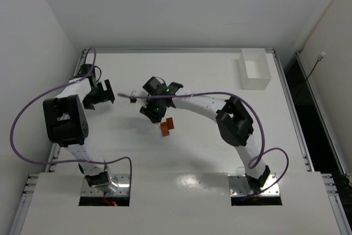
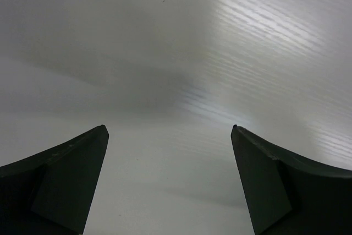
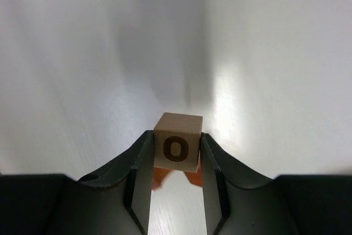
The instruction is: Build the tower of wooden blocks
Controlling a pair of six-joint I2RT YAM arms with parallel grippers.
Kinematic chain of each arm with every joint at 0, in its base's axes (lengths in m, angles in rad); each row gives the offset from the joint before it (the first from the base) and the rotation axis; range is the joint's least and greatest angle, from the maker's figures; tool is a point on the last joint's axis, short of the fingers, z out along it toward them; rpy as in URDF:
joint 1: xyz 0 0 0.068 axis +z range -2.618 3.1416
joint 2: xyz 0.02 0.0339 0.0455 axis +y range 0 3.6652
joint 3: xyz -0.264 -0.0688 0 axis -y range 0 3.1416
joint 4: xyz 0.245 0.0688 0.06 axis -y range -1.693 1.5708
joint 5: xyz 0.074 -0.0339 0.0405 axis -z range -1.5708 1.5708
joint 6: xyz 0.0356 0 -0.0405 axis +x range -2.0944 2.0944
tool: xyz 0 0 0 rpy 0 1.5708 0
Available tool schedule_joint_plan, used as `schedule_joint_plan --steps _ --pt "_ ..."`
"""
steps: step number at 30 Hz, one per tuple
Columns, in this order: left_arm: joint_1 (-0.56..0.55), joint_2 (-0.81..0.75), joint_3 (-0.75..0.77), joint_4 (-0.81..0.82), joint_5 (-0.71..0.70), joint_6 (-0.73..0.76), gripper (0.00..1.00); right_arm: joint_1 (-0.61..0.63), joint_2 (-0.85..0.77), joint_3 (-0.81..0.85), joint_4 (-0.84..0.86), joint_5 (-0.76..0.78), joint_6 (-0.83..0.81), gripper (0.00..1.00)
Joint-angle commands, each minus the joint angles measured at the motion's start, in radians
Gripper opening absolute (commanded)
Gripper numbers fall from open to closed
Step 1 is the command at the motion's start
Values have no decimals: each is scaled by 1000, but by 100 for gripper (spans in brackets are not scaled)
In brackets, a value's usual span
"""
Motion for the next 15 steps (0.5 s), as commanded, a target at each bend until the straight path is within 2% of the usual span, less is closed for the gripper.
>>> schedule_joint_plan --steps 1,2,9,15 --pt "-60 -133 -6 43 -43 11 93 -106 -116 152 -61 115 219 0" --pt "-73 -144 -6 43 -52 1 93 -151 -116 164 -81 139 314 0" --pt "-120 -164 -6 12 -62 -9 93 -359 -179 119 -184 129 679 0" --pt "-129 -164 13 12 -71 -27 93 -400 -159 138 -193 170 742 0"
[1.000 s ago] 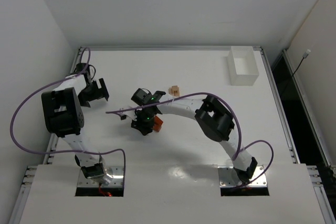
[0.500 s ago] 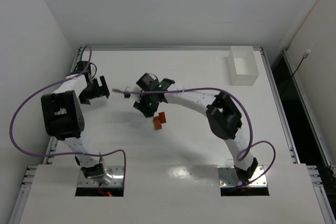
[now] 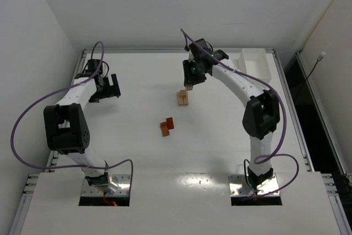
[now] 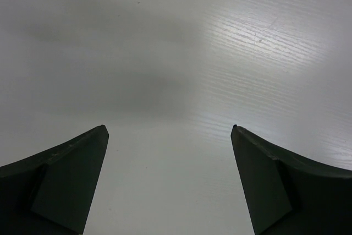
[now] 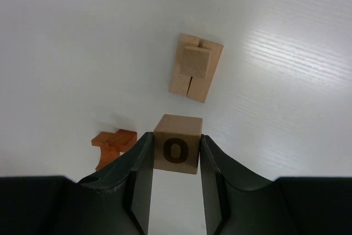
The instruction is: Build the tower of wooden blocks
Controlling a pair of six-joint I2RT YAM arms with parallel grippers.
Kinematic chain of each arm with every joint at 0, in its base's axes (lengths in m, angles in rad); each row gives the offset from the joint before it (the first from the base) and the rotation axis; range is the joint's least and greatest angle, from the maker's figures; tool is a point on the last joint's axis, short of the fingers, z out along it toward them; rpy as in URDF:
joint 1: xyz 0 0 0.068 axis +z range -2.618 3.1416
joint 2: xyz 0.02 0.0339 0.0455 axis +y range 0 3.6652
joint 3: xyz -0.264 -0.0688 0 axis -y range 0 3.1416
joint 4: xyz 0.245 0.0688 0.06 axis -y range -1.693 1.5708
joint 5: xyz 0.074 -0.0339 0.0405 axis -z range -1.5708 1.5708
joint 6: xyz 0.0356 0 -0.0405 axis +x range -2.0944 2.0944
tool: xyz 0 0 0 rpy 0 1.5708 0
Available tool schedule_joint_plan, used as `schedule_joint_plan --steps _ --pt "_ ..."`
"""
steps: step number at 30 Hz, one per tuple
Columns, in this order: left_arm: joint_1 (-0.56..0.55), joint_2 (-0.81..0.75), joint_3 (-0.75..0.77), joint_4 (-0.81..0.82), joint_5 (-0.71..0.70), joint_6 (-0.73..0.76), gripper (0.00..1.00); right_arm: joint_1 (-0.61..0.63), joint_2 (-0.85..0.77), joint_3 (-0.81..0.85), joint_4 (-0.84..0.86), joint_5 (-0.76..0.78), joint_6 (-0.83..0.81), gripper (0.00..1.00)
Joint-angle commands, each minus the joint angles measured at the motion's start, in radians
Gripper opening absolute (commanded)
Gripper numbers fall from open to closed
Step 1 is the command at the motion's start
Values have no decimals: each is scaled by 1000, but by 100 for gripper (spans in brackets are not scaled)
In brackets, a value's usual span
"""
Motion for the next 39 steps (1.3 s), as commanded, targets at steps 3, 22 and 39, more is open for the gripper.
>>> schedule_joint_plan --steps 3,22,39 --pt "-14 -23 20 -11 -14 -21 93 32 19 30 -36 0 132 0" --pt "-14 -62 -18 -11 -13 -12 93 52 51 -182 175 9 216 0" --pt "-14 -16 14 -11 -4 -12 93 43 137 -124 195 65 189 0"
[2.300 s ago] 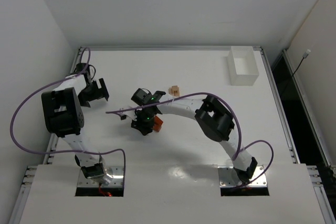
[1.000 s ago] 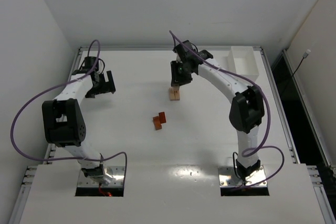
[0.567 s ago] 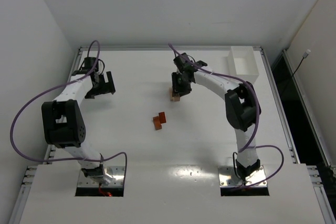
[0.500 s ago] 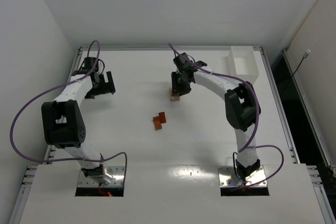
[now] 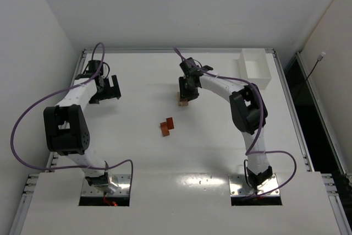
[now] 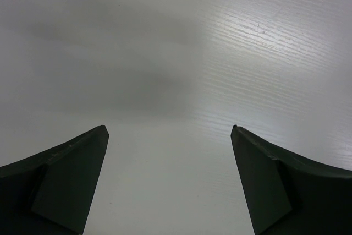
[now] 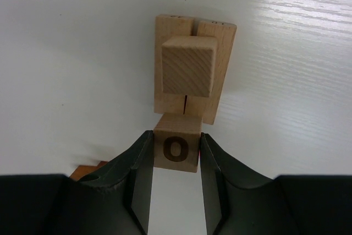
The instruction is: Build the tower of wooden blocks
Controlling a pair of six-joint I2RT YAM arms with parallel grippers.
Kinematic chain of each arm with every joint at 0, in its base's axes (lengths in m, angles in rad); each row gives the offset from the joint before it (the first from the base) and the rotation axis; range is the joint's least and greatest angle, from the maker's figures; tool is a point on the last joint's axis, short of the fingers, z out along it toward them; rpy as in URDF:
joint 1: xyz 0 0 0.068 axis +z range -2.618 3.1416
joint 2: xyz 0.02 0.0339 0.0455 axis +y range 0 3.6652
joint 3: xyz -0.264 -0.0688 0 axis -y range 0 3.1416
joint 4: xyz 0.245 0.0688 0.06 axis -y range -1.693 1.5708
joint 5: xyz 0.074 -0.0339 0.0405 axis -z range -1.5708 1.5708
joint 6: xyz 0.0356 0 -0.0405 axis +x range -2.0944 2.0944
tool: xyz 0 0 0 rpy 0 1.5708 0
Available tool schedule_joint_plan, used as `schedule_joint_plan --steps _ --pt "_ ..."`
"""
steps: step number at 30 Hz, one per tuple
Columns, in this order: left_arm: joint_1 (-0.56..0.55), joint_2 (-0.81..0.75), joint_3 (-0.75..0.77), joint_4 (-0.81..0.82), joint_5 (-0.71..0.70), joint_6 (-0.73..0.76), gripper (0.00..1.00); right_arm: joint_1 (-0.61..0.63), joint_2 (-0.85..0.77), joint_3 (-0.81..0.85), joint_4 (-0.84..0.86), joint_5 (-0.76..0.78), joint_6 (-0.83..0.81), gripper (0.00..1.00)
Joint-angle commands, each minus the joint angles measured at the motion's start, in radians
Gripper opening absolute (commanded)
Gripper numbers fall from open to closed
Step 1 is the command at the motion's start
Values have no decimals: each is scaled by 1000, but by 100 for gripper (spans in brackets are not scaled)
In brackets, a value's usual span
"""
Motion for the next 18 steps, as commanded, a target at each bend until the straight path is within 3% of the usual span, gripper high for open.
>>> schedule_joint_plan --steps 1,18 --pt "-7 0 29 3 10 -8 93 -13 -4 53 33 37 -11 0" --pt "-7 37 38 -6 19 -8 93 -13 14 53 83 58 -21 0"
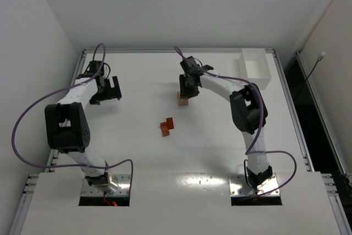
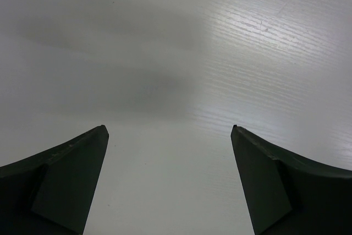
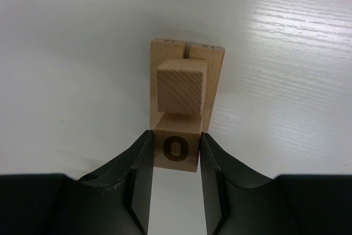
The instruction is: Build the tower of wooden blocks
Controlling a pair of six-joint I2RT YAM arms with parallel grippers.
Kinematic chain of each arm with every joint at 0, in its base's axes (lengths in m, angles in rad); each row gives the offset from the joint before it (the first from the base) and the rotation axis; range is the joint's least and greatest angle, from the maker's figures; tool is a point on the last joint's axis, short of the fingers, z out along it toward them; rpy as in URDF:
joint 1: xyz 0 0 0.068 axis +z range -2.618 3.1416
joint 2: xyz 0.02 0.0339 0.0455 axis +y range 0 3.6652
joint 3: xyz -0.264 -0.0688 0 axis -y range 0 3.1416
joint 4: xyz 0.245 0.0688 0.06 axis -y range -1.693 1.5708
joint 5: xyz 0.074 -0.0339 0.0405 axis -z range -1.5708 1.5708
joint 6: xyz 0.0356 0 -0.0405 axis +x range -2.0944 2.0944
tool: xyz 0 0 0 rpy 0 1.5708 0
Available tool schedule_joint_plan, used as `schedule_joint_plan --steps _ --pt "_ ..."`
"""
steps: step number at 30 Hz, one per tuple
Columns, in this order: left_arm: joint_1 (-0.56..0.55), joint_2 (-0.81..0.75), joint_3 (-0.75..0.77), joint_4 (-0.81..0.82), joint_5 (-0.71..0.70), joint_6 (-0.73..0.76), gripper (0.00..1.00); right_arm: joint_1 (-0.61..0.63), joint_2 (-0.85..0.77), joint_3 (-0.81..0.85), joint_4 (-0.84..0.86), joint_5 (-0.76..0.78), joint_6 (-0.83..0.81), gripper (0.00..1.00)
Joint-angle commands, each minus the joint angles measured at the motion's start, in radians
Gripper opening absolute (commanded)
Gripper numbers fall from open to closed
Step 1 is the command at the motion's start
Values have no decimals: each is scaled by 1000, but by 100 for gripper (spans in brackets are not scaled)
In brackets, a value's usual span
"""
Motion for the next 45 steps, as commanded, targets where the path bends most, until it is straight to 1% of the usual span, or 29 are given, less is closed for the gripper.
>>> schedule_joint_plan --steps 1,17,20,21,22,25,28,31,34,36,38,39,40,41,42,43,44,45 --pt "-7 10 35 -5 12 -8 93 -5 6 45 49 4 -6 0" --pt "-7 10 44 -5 21 -8 93 -5 47 79 49 -7 -15 0" --pt "-7 10 44 -5 21 -8 93 -5 47 79 49 -7 -15 23" --pt "-7 19 44 -5 21 -8 93 -5 47 79 49 -7 -15 26" --pt "-7 19 44 -5 21 -8 93 -5 47 79 49 -7 -15 32" --pt "-7 19 44 -5 21 -8 93 -5 47 70 49 -7 -15 45" --pt "-7 19 44 -5 21 -8 93 -5 38 61 49 -7 -24 53" --pt "-7 19 44 -5 21 -8 93 -5 8 41 58 -20 -47 53" --pt "-7 10 44 -5 30 1 93 -5 -34 16 78 -40 -82 55" --pt "-16 -2 35 6 39 21 93 -5 -109 -28 92 -50 -125 57" --pt "-38 -36 14 6 58 71 93 -5 -181 -69 103 -79 -195 61" --pt "-59 -51 0 15 97 97 93 -5 -263 -114 103 -89 -223 63" --pt "-71 -86 -15 15 132 163 93 -5 -305 -135 103 -89 -252 64" --pt "-85 -105 -51 15 168 192 93 -5 -345 -157 112 -102 -318 64" --pt "-120 -123 -68 26 256 223 93 -15 -385 -203 112 -102 -349 64" --pt "-143 -136 -78 17 304 290 93 -15 -457 -224 112 -102 -374 64" --pt "-169 -145 -79 8 338 315 90 -24 -485 -244 112 -74 -395 64" --pt "-227 -145 -89 8 379 335 89 -41 -509 -284 112 -56 -421 64"
